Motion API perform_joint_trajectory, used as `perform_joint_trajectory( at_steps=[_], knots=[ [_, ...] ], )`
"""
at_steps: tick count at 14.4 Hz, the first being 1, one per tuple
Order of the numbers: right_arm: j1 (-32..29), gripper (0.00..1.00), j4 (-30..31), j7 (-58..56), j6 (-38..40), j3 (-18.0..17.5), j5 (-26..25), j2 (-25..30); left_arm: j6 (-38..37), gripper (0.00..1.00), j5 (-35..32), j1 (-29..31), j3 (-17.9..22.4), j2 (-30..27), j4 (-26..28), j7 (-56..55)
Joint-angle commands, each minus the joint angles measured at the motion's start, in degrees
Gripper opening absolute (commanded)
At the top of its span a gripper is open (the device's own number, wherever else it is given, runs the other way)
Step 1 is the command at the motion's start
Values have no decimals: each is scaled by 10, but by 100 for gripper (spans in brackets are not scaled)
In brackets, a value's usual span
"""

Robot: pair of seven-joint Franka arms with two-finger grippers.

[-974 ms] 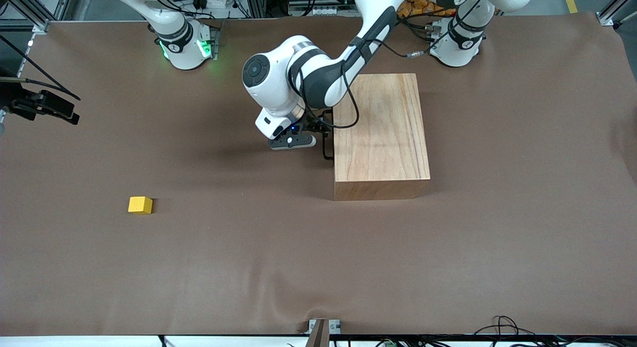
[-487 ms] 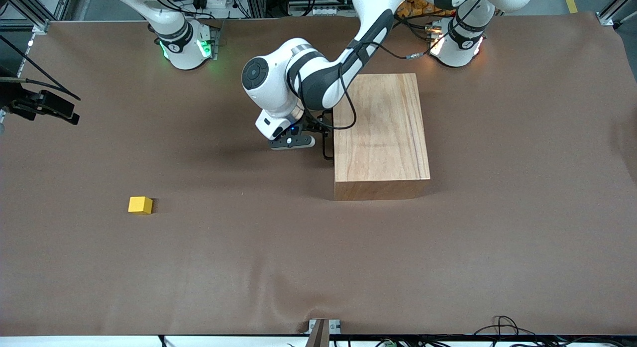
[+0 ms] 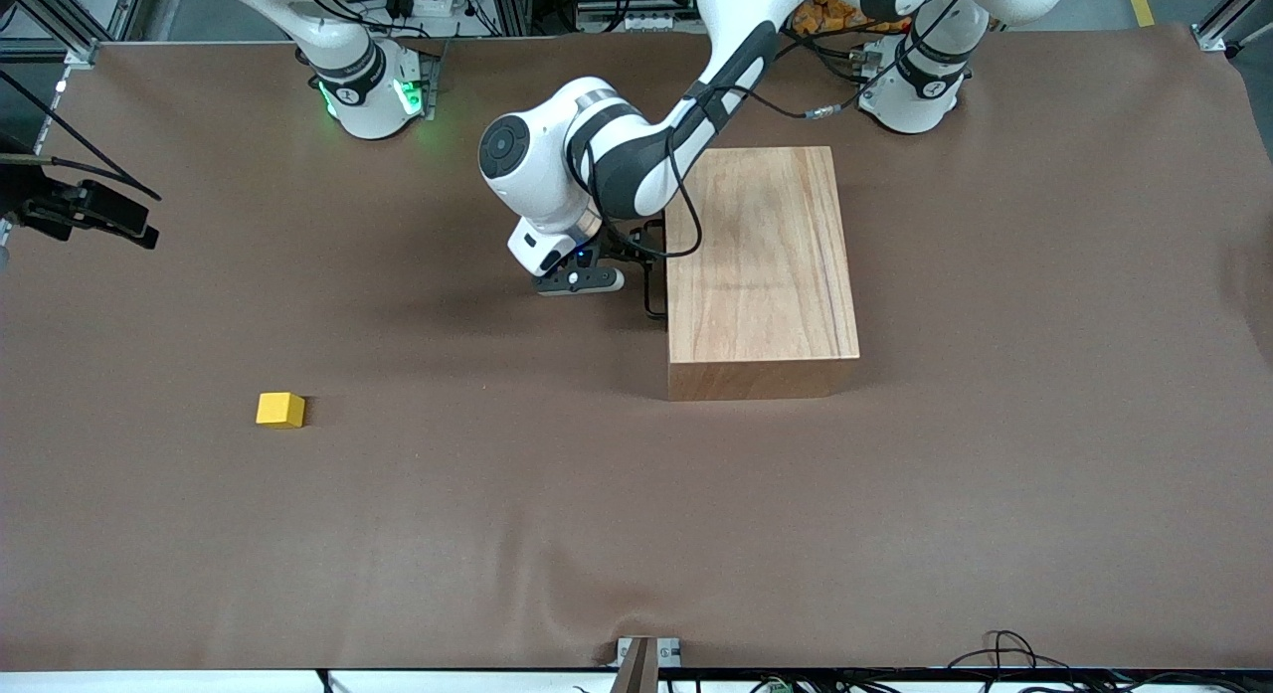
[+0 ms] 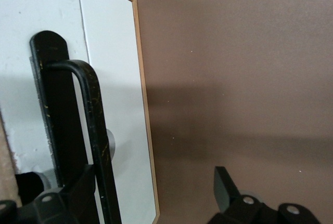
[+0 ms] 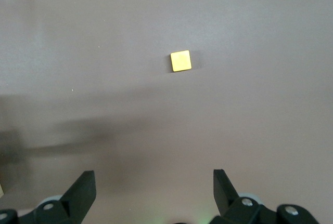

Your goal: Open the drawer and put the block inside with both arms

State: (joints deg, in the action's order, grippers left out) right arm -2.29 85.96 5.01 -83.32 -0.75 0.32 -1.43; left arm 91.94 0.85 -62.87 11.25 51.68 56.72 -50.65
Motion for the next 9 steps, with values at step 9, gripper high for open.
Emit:
perform_joint_trajectory(
  at_steps=[9],
  knots=[
    [-4,100,-12,1,3,-5,-2,-10,7,100,-5,-2,0,24,-19,4]
  ],
)
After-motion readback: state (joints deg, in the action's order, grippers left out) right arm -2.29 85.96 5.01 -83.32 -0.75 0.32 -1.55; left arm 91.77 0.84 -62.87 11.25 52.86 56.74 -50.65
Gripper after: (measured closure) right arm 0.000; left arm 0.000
